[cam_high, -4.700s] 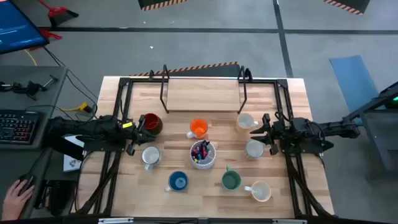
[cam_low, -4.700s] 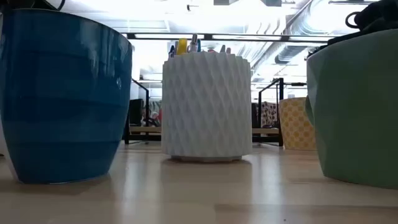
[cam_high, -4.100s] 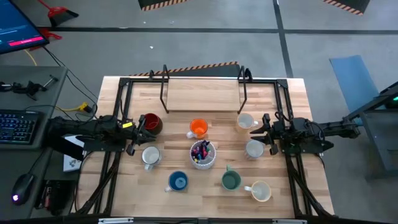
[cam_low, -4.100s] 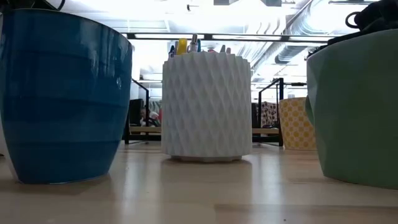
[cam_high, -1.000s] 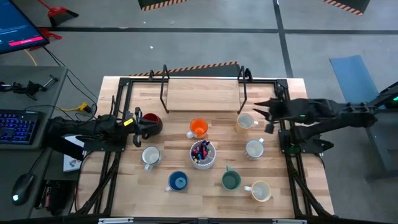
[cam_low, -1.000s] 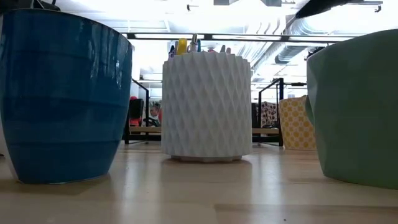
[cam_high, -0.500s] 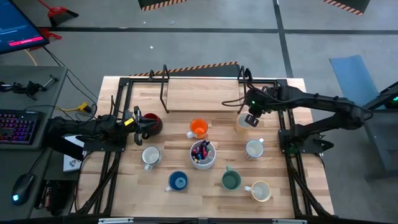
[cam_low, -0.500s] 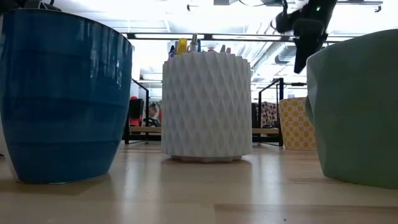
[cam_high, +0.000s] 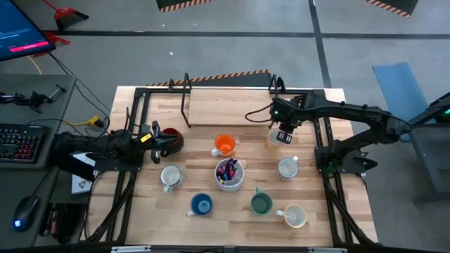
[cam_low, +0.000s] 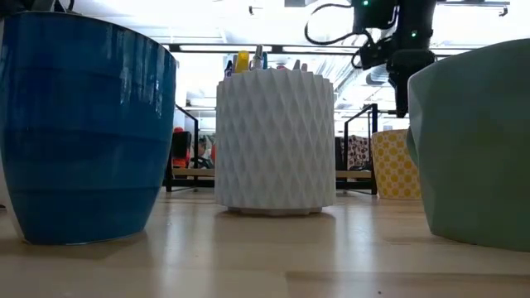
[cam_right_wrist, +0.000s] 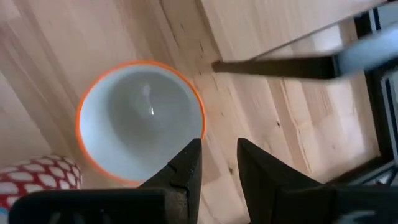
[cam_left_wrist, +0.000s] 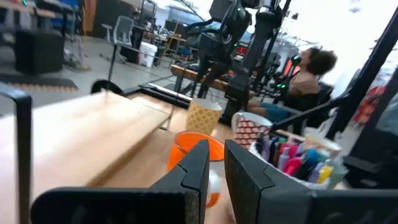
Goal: Place coffee mugs
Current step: Put the yellow pattern mug on the shelf
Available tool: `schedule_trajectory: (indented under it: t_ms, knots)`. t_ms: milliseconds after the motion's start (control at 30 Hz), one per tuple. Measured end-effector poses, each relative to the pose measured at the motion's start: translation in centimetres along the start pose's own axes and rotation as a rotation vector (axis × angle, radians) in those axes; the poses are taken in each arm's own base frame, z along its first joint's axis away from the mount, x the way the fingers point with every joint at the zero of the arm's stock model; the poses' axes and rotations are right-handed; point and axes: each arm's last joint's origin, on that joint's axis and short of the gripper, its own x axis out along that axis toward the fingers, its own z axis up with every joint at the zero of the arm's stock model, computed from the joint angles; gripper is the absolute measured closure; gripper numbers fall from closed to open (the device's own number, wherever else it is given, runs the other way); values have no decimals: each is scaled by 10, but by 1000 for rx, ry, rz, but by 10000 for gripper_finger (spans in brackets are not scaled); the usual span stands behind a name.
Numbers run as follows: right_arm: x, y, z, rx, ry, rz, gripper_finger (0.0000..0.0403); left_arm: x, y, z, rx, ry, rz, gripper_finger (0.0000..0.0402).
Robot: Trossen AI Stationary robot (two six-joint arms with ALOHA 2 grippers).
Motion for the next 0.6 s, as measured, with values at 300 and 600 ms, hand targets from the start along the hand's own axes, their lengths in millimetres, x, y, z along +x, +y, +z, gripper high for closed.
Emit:
schedule_trajectory:
  t_ms: [300, 600]
  knots:
    - [33, 15, 24, -110, 38, 25, 323, 0, 0, 0, -12, 6, -5, 362]
    - [55, 19, 31, -134, 104, 1, 323, 0, 0, 0, -6, 6, -6, 362]
